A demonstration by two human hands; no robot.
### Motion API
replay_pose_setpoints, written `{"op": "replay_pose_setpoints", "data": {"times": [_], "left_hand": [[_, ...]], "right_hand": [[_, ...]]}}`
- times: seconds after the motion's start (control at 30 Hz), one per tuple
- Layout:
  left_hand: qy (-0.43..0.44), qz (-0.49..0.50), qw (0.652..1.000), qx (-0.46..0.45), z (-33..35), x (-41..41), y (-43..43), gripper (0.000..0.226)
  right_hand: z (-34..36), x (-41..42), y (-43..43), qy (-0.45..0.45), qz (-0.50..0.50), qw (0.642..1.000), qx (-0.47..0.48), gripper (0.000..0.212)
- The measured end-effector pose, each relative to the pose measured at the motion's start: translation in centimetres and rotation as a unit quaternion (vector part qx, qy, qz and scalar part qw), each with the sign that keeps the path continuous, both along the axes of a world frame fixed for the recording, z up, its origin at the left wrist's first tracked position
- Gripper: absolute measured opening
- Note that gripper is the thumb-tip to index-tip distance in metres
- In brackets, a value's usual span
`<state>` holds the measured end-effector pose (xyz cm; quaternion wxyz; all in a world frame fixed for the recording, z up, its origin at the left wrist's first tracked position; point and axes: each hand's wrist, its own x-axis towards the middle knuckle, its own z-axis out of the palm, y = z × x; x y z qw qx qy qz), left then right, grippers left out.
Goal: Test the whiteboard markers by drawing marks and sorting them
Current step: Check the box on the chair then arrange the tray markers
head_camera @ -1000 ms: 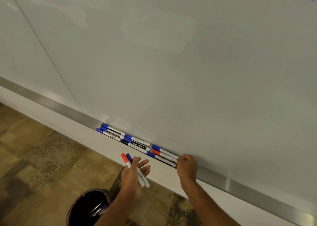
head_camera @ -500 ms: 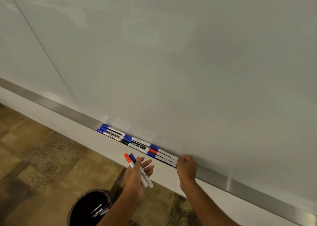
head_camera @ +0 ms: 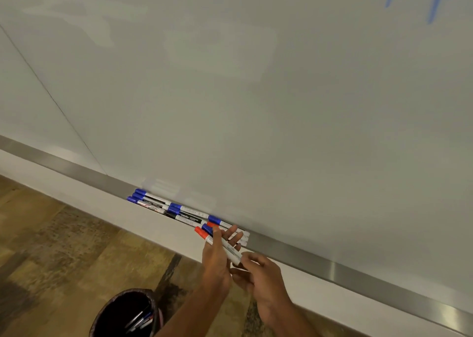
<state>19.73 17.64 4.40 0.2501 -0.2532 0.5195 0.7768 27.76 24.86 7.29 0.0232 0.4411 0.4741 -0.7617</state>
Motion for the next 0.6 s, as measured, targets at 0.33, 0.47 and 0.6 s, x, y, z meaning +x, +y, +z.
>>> {"op": "replay_pose_setpoints", "data": {"times": [0.33,0.47,0.6], "left_hand": [[0.055,-0.067,0.996,0.025,0.6,3.6,4.6,0.049],[0.055,-0.108,0.993,-0.012,0.6,5.3,5.0,0.037],[0.135,-0.149,0.959,-0.199,-0.5,7.6,4.5,0.029]], "right_hand": [[-1.0,1.1,3.0,0.028,-0.084,0.993,0.076,0.014],[-1.8,2.6,6.6,0.035,-0.096,0.983,0.151,0.016],[-2.7,4.0,10.4,0.028,-0.067,0.970,0.231,0.017]]}}
